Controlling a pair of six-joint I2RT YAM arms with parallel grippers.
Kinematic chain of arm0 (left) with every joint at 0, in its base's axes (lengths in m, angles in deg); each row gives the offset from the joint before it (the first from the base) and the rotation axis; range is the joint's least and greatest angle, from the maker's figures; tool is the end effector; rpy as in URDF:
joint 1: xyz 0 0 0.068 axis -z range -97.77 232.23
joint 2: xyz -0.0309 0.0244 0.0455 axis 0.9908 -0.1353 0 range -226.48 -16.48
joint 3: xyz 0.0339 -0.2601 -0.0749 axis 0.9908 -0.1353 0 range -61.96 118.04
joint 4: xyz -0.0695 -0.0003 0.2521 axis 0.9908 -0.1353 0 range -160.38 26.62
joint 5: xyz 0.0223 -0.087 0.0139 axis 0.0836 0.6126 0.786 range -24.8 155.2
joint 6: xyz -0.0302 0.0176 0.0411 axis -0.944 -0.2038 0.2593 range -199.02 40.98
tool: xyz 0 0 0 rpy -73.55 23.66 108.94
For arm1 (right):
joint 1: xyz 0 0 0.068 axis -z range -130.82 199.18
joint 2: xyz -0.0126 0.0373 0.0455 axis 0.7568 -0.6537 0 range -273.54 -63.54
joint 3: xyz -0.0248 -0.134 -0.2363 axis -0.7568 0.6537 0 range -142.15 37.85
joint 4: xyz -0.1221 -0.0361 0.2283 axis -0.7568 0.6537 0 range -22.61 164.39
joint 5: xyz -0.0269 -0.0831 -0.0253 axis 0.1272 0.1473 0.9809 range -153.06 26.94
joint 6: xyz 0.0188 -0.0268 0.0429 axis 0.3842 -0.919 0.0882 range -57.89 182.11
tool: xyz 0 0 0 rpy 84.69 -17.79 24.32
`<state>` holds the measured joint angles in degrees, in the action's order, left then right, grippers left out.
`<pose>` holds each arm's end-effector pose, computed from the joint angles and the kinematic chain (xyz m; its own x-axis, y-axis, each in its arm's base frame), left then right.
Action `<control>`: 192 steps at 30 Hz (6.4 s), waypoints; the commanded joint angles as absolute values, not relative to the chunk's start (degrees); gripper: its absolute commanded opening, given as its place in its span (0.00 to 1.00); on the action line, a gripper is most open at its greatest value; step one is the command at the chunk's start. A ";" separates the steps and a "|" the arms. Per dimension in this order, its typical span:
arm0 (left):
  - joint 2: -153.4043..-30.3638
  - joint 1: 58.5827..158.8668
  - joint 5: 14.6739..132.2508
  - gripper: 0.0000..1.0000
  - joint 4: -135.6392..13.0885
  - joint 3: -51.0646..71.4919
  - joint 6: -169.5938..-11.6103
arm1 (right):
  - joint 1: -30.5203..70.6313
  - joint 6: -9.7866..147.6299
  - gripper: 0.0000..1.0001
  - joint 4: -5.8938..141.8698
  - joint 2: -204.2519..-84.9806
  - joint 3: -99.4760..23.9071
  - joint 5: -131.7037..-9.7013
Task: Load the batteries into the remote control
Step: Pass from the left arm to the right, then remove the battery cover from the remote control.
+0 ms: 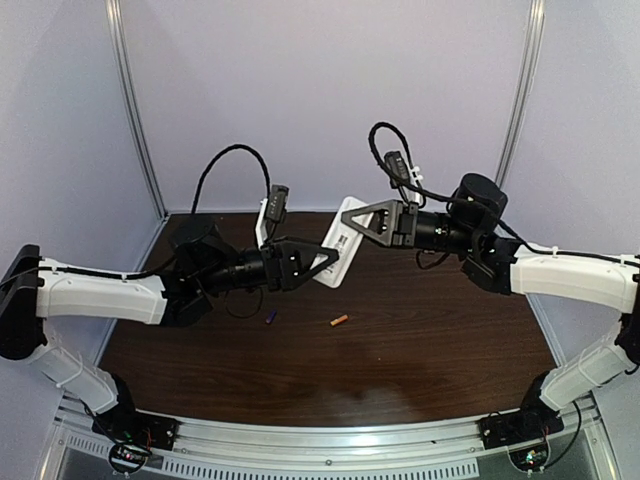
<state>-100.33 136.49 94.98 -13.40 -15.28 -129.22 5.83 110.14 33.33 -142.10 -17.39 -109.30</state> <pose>0.1758 -0.2745 0.2989 -0.6757 -0.2025 -0.7088 0.7315 -0.0653 -0.6787 0.2101 0.2337 0.3486 -0.6461 0.0973 -0.7570 -0.7633 -0.0844 0.6406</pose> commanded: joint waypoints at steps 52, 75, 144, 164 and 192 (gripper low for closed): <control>-99.52 153.54 64.50 0.42 -79.11 2.23 -47.53 | 6.56 118.92 0.00 50.65 -151.60 -11.37 -114.56; -103.81 153.85 56.67 0.41 -78.77 2.24 -44.26 | 6.56 121.24 0.00 47.55 -152.88 -11.37 -116.35; -101.31 153.85 49.28 0.46 -71.02 0.38 -44.75 | 6.22 119.43 0.00 49.27 -156.02 -10.03 -114.50; -99.48 154.18 60.88 0.67 -75.03 -1.75 -46.81 | 7.21 119.17 0.00 51.52 -154.95 -10.49 -112.72; -105.13 154.30 55.98 0.68 -74.81 0.36 -44.77 | 6.25 120.77 0.00 50.00 -152.66 -10.74 -114.44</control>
